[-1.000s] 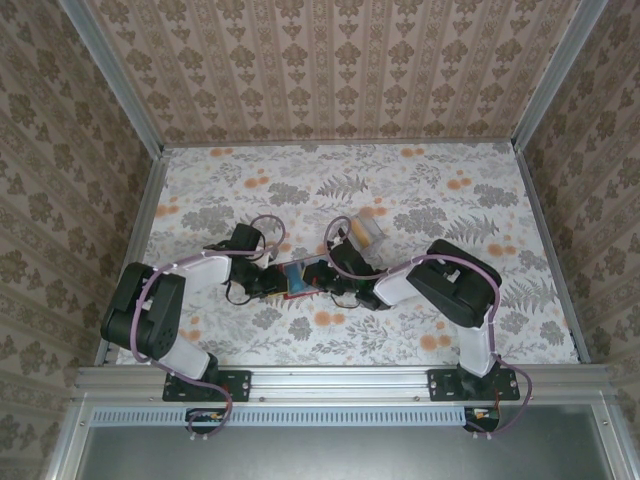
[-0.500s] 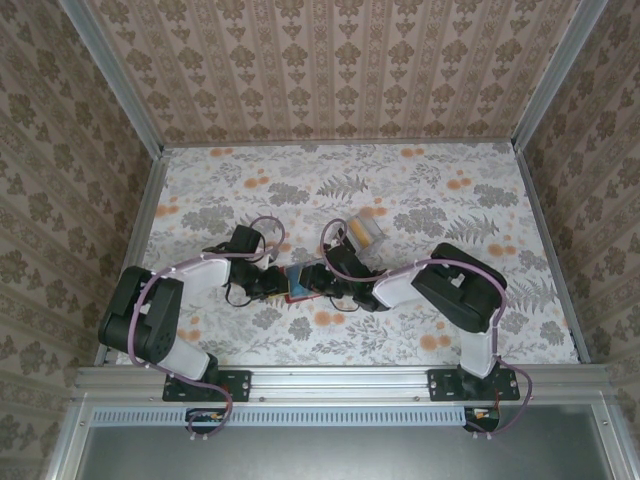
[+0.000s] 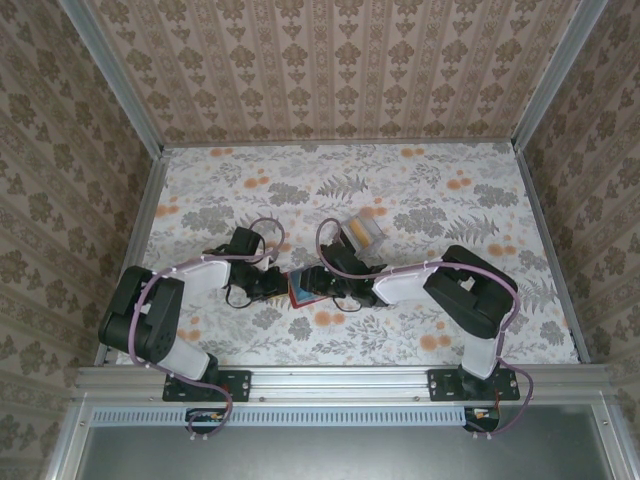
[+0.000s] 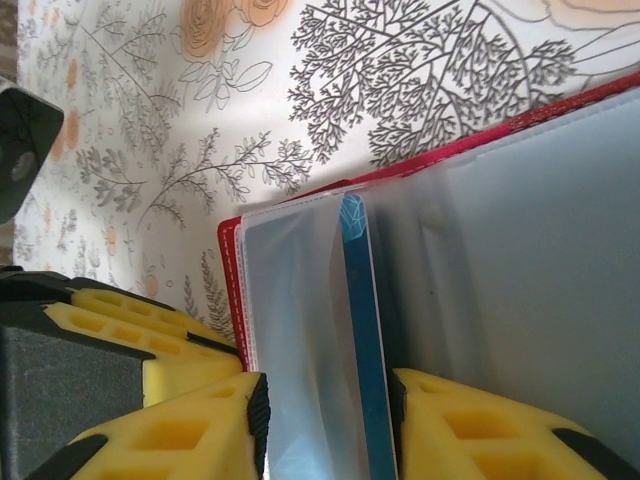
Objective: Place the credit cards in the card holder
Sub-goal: Insert the credit card into the card slot.
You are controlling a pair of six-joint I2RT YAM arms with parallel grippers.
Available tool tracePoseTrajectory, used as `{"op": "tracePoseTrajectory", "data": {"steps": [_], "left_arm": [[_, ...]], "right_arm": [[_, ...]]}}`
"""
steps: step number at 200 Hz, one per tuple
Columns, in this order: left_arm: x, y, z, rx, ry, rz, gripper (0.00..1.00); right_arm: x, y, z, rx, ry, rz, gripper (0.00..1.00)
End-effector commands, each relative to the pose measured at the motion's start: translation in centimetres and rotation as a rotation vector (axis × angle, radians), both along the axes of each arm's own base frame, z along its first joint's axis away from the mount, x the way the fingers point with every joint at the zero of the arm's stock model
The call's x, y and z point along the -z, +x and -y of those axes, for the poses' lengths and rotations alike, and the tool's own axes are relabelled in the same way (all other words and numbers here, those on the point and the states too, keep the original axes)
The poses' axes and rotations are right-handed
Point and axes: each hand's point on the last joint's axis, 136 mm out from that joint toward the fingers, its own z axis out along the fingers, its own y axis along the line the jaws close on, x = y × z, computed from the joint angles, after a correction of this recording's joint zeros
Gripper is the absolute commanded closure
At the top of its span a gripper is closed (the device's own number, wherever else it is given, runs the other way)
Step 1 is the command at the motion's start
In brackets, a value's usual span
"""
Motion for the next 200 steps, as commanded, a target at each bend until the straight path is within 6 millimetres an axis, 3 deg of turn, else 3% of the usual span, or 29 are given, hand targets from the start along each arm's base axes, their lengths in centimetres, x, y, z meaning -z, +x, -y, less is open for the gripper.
{"op": "tracePoseTrajectory", "data": {"steps": [1, 29, 83, 109, 200], "left_arm": [[0.7, -0.4, -0.2, -0.011, 0.001, -0.030, 0.85], [0.8, -0.3, -0.2, -0.016, 0.001, -0.030, 0.86], [0.7, -0.1, 0.0, -0.019, -0.005, -0.029, 0.88], [0.6, 0.0, 0.1, -0.019, -0.010, -0.027, 0.90], [0.3, 0.2, 0.2, -0.013, -0.013, -0.022, 0.87]], "right_arm": [[0.6, -0.5, 1.4, -0.016, -0.109, 0.003, 0.64], [0.9, -0.7, 1.3, -0.040, -0.126, 0.002, 0.73], [1.3, -1.3, -0.5, -0.110, -0.125, -0.005, 0.75], [0.9, -0.9, -0.2, -0.115, -0.157, 0.020, 0.75], [-2.3, -0.8, 2.2, -0.123, -0.260, 0.081, 0.58]]}}
